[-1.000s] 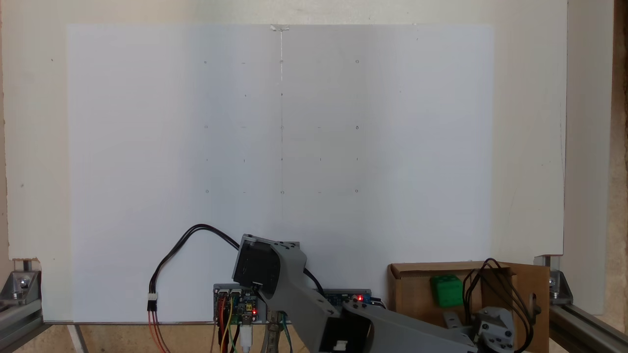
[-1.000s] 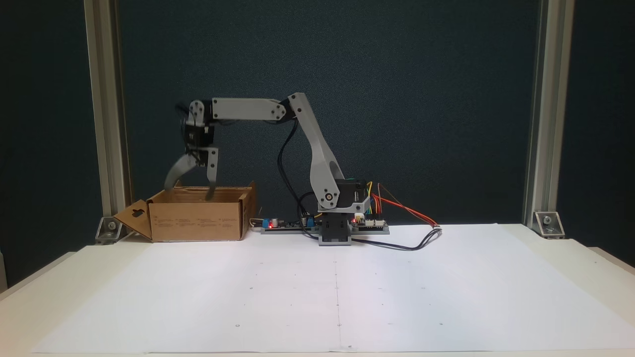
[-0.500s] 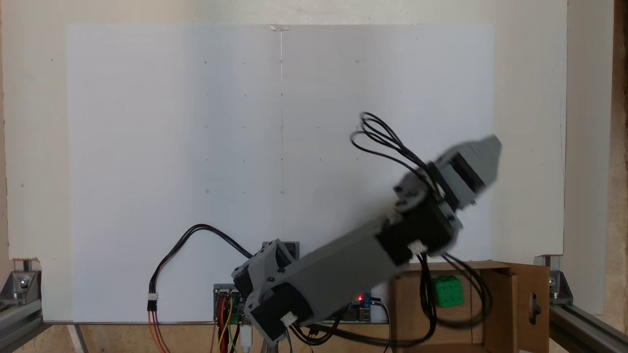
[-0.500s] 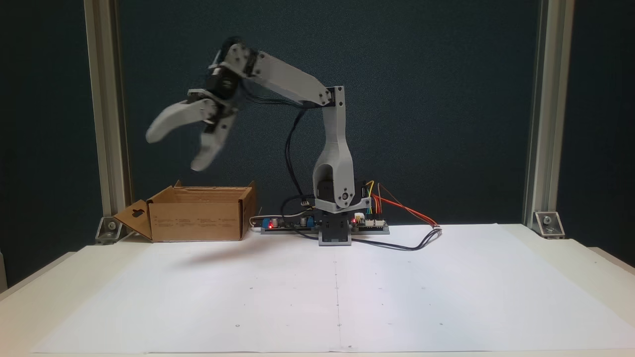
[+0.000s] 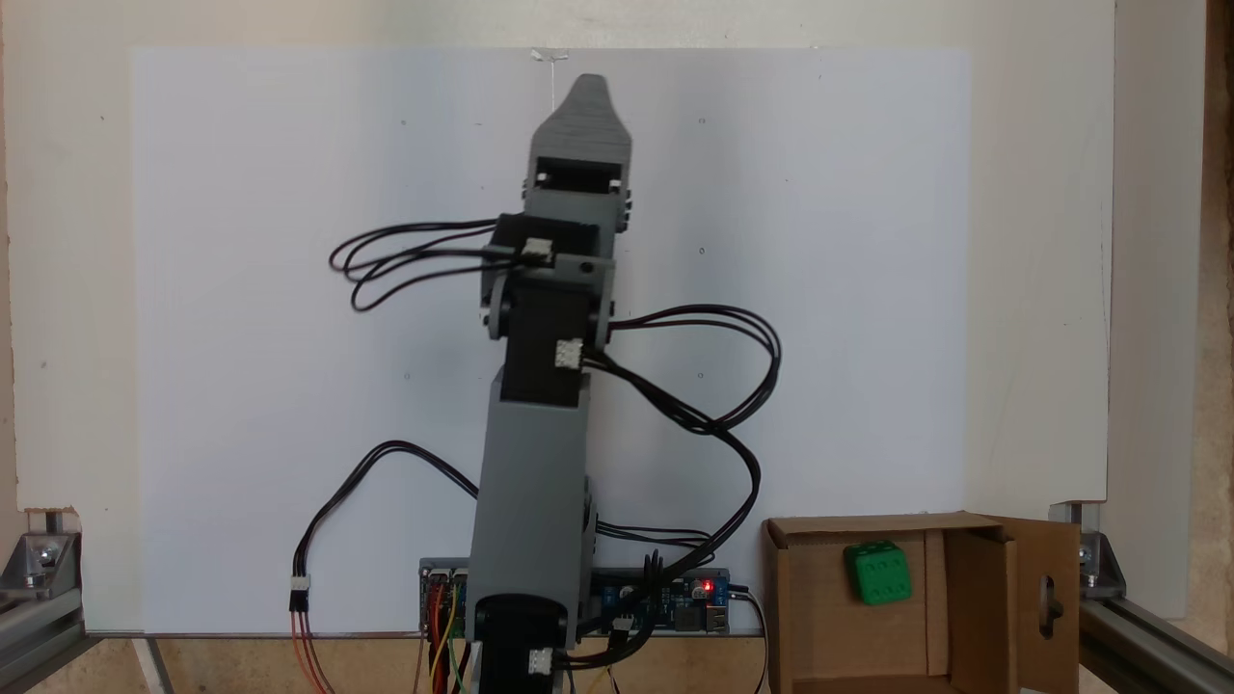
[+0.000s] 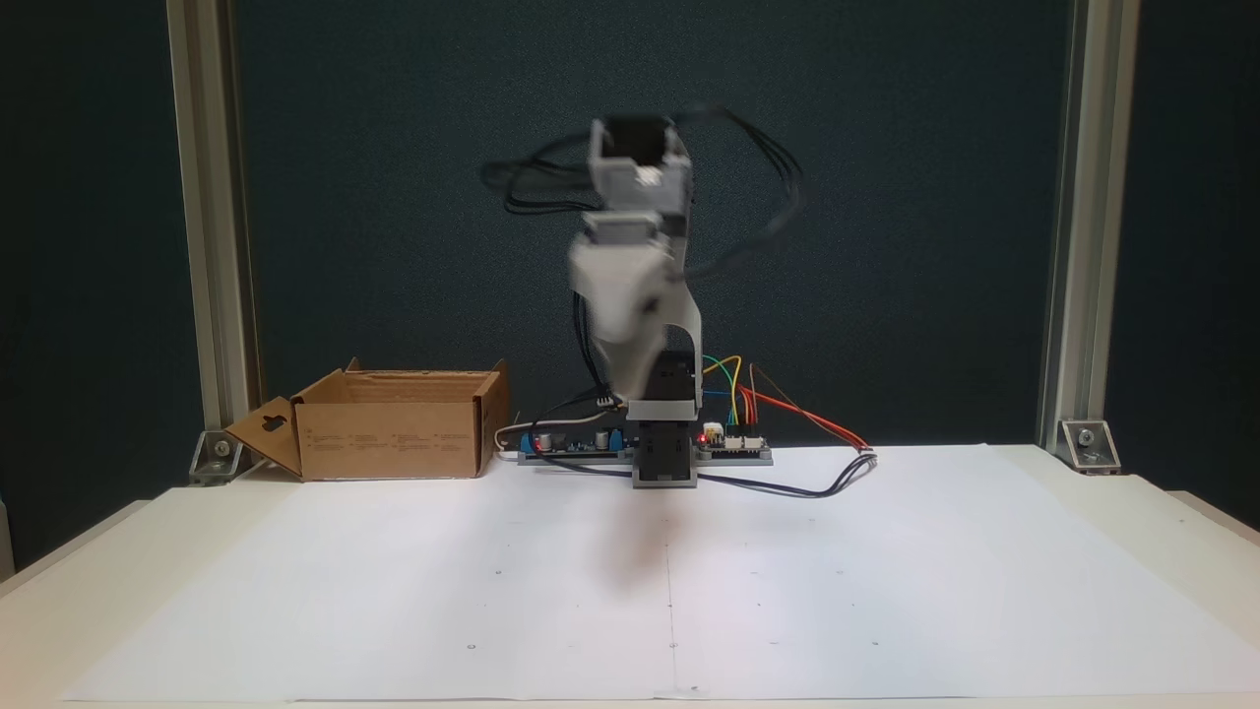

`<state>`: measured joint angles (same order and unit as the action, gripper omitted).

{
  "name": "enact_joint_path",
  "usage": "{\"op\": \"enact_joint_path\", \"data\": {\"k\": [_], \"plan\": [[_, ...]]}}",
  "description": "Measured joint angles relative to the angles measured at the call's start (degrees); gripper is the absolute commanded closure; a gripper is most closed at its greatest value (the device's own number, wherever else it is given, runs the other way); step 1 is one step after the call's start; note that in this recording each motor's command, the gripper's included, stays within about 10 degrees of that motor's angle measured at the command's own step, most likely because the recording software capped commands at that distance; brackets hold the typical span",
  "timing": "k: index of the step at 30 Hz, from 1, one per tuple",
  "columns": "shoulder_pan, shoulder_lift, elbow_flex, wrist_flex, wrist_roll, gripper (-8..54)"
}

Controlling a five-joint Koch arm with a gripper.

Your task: Grasp a green dice and put it in the bin.

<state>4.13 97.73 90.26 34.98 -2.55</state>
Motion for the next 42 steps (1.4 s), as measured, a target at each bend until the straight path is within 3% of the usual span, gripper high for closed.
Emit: {"op": "enact_joint_path", "data": {"k": [6,21,42], "plan": [[-5.2,11.1,21.1,-16.3,0.0,1.2],[-6.9,30.0,47.9,-54.1,0.0,0.8],[-5.4,31.7,68.6,-84.7,0.0,1.2]]}}
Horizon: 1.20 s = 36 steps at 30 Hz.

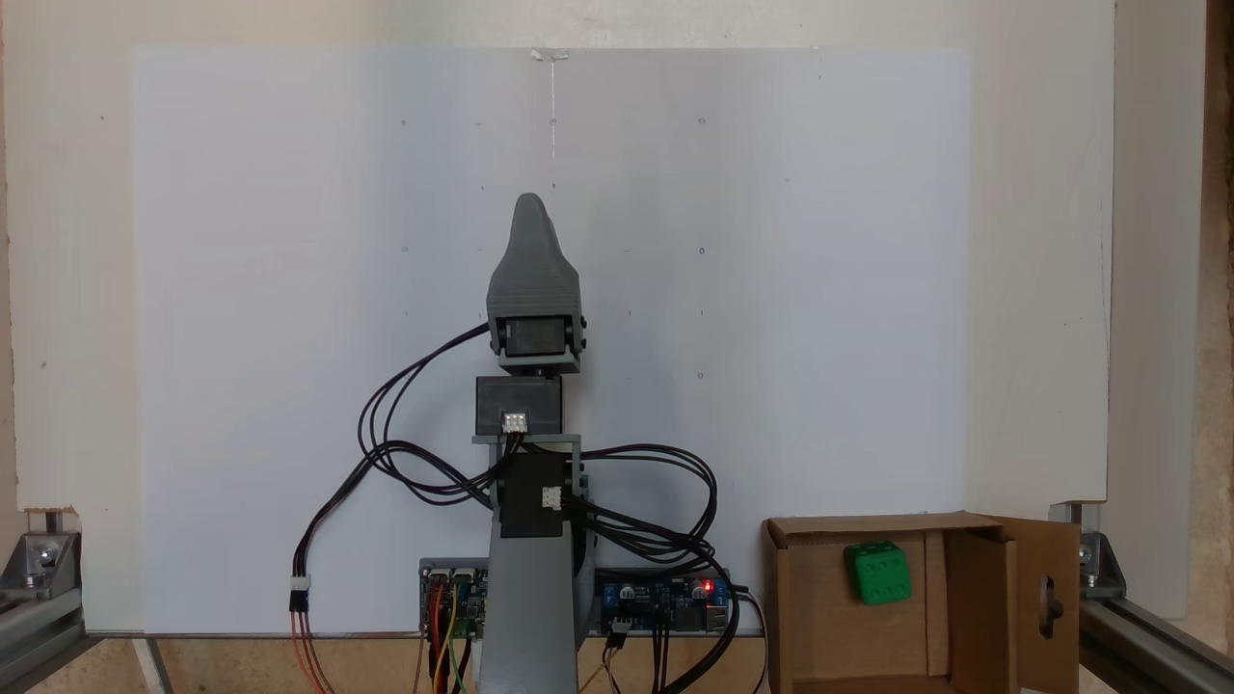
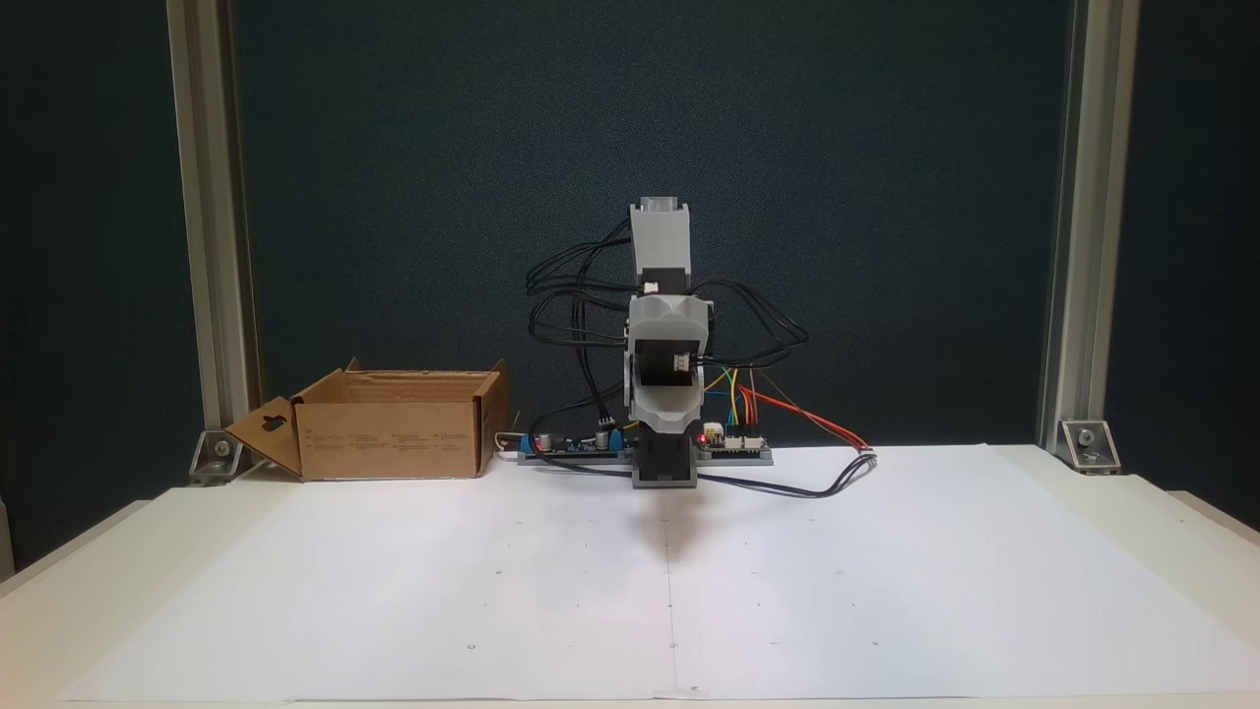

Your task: Grasp a green dice and put it in the bin.

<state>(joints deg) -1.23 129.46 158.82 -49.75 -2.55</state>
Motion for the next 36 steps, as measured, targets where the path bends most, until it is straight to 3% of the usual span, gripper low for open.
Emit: {"op": "enact_joint_path", "data": {"k": [9,36], "plan": [[0.1,0.0,5.5,-15.4,0.0,1.7],[1.4,0.0,16.2,-22.1,0.0,1.5]]}}
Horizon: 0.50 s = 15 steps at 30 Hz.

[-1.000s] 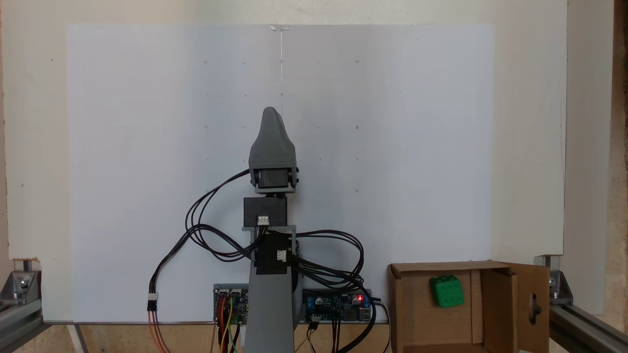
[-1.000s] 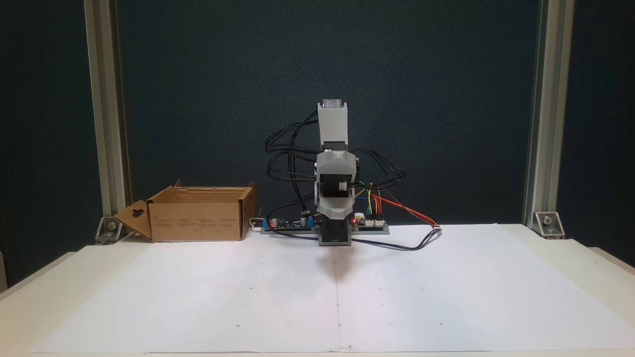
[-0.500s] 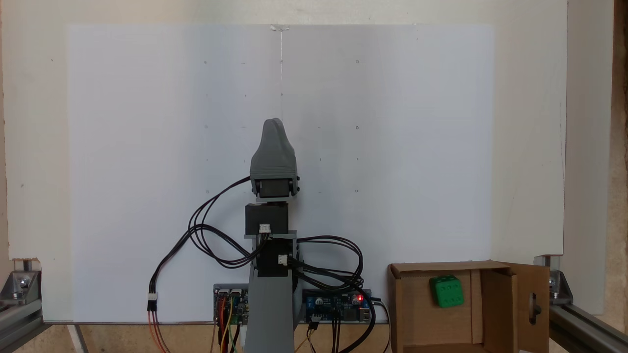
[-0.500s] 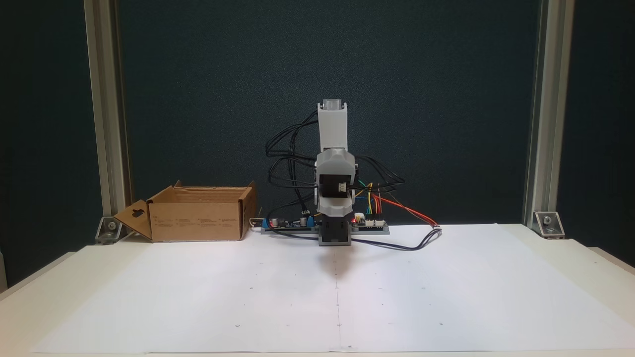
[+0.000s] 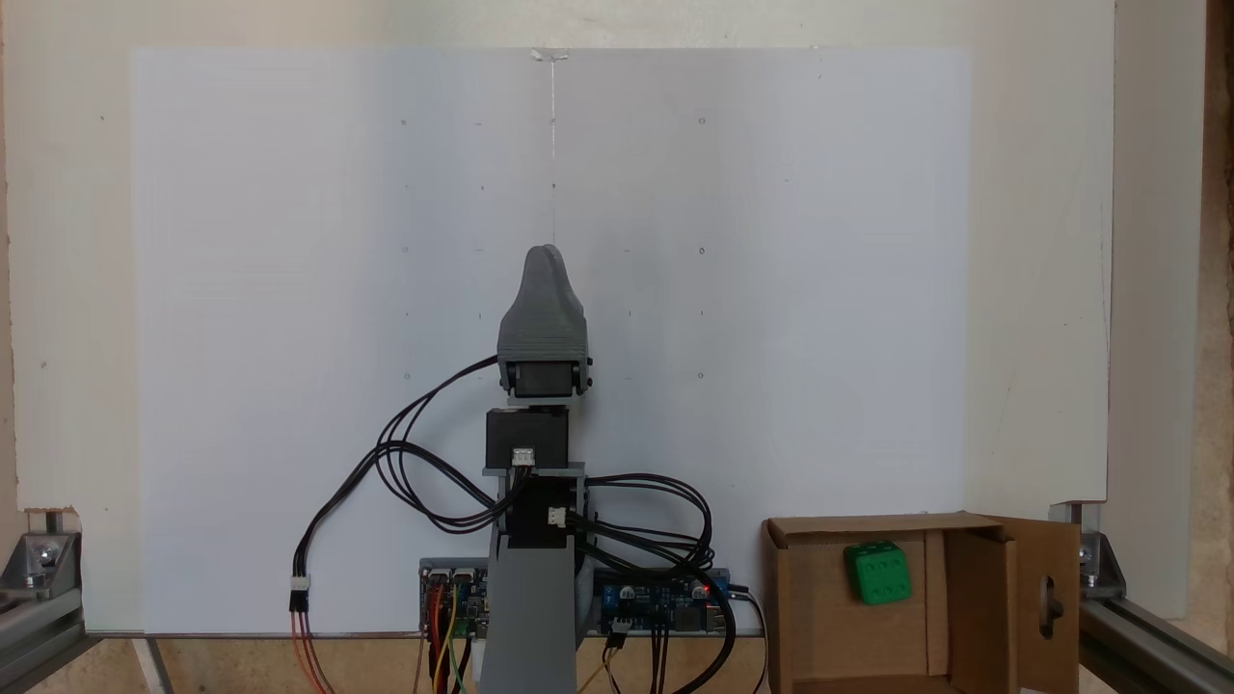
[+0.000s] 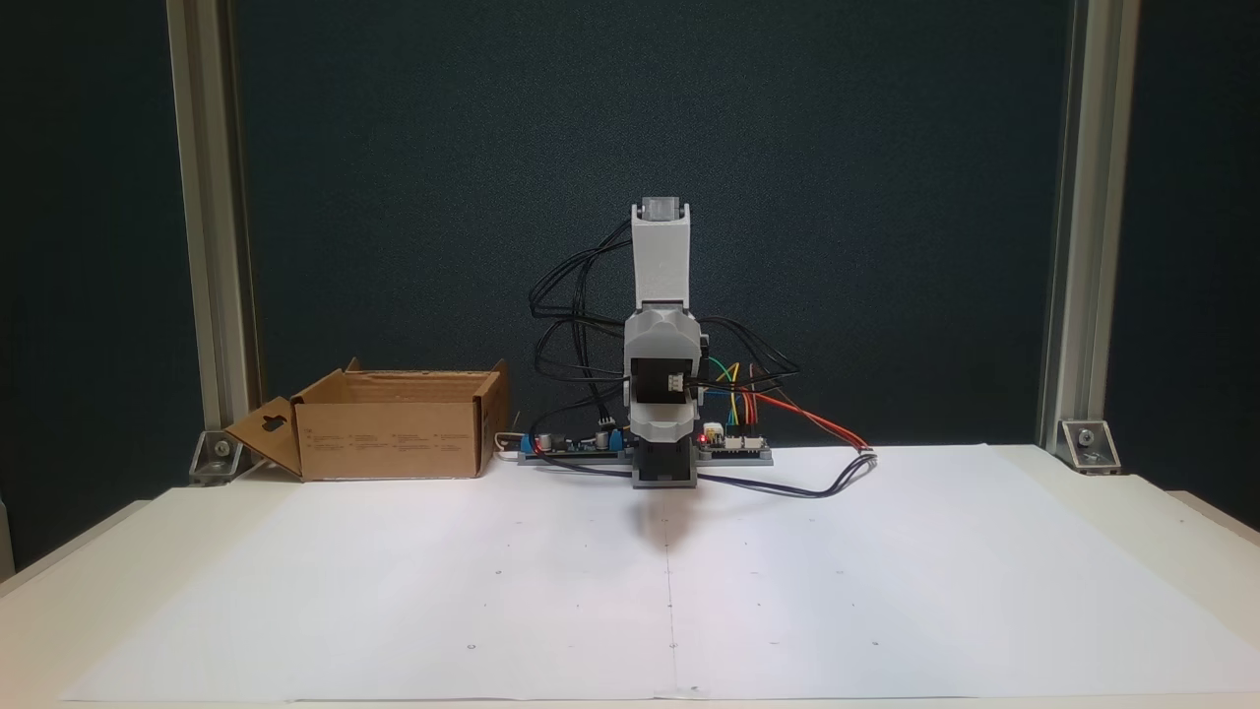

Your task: Grasp a green dice and put it in the bin.

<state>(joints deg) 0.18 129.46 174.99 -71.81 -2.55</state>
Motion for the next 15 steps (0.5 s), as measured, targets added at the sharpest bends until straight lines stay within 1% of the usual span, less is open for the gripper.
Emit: {"op": "enact_joint_path", "data": {"k": [15], "plan": [[0.0,0.0,1.3,-2.8,0.0,1.1]]}}
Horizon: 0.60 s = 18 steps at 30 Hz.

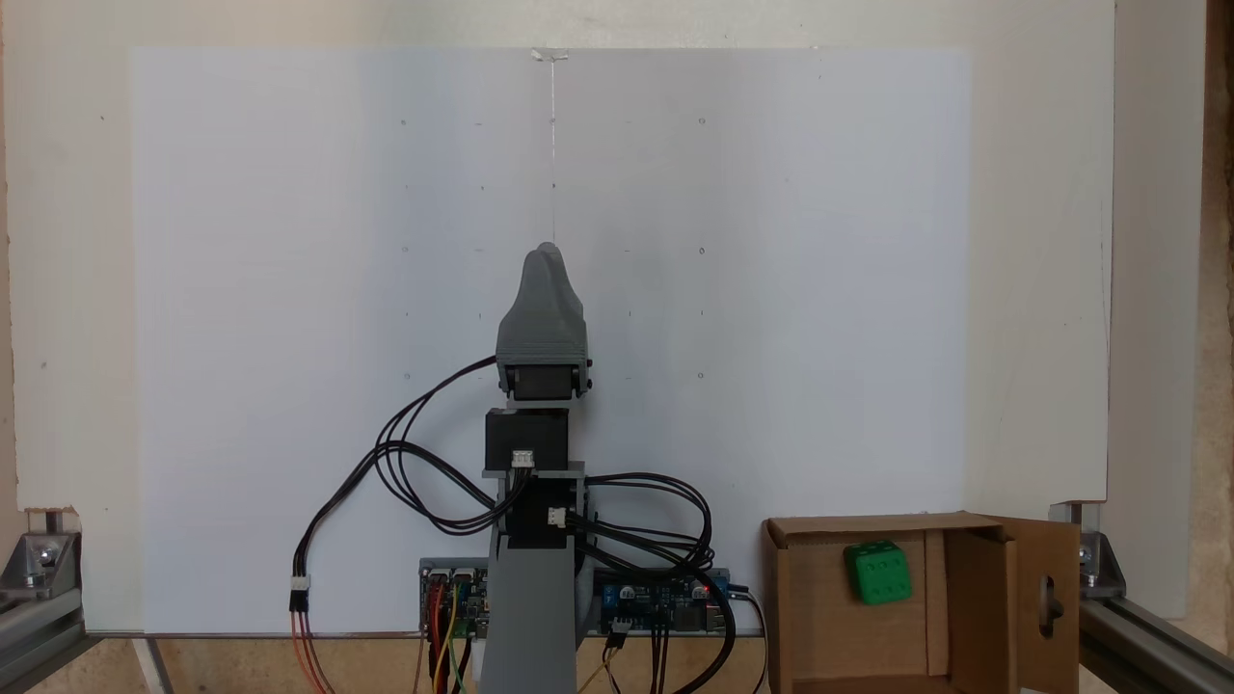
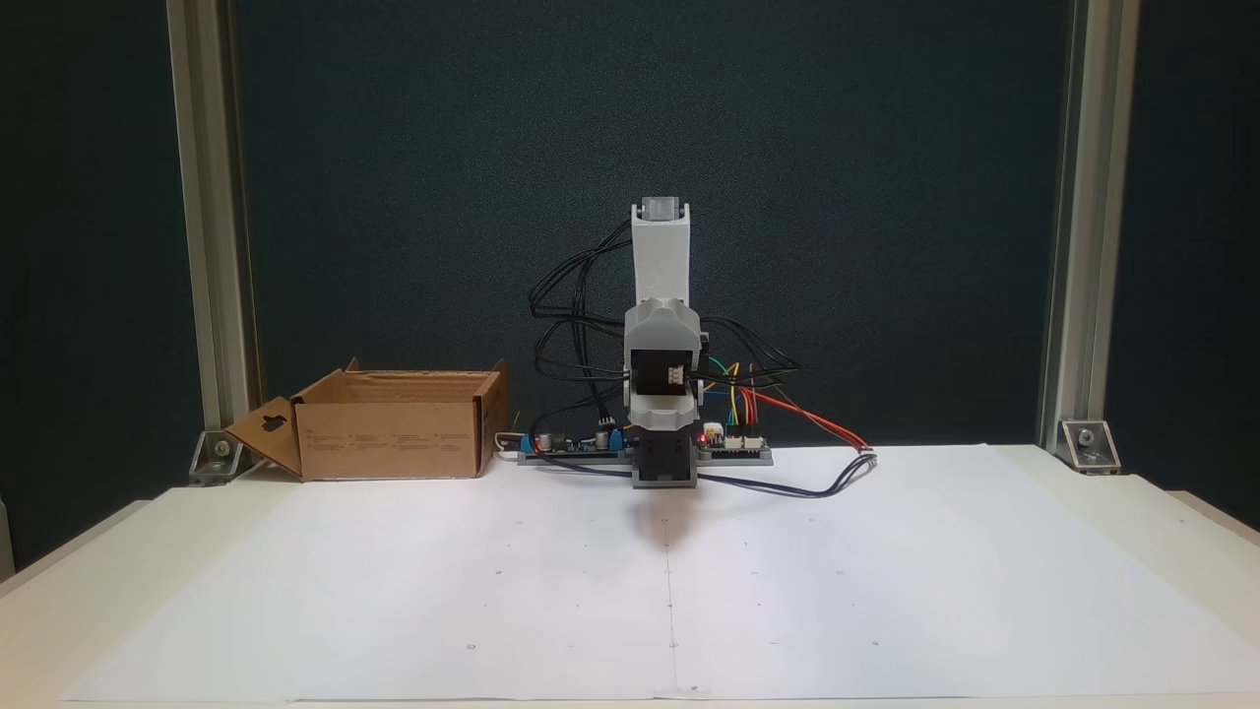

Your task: Grasp a green dice and put it in the bin.

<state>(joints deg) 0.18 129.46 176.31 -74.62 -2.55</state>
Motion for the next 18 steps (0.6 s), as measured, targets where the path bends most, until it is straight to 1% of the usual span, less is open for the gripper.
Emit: {"op": "enact_joint_path", "data": {"k": [18], "plan": [[0.0,0.0,0.0,-0.7,0.0,1.1]]}}
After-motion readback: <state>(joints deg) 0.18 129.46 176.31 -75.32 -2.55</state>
